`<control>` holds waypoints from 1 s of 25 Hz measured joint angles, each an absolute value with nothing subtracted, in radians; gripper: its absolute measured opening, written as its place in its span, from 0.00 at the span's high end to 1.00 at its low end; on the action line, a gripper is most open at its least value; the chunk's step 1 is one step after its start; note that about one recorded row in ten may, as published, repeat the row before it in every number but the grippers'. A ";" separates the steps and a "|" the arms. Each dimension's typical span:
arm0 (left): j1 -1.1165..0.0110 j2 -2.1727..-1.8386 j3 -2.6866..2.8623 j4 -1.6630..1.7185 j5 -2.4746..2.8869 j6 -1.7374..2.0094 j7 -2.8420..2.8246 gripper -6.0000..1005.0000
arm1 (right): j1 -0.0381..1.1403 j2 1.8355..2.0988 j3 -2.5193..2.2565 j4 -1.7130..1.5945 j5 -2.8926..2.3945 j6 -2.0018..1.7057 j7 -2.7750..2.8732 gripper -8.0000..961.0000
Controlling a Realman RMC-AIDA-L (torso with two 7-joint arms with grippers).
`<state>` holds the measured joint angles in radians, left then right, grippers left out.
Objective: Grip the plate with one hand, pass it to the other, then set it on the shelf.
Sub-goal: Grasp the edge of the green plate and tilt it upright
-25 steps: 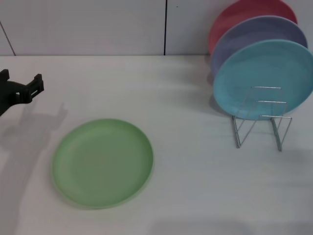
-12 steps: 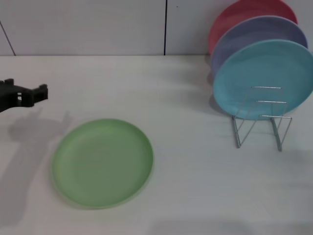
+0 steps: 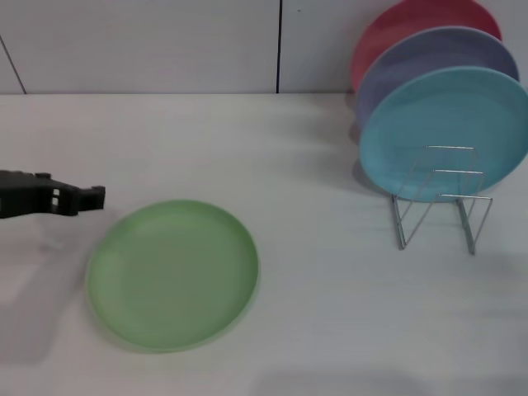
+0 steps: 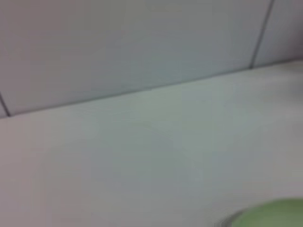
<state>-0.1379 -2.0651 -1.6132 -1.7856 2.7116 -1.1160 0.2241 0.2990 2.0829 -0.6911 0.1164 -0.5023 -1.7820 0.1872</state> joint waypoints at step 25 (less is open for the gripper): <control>-0.238 -2.067 -1.585 -1.522 2.712 -1.125 0.223 0.23 | 0.315 2.082 -0.690 0.111 -0.503 -1.740 0.187 0.15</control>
<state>-0.2384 -2.0665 -1.5851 -1.5217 2.7122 -1.1248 0.2232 0.3150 2.0815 -0.6903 0.1106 -0.5032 -1.7403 0.1871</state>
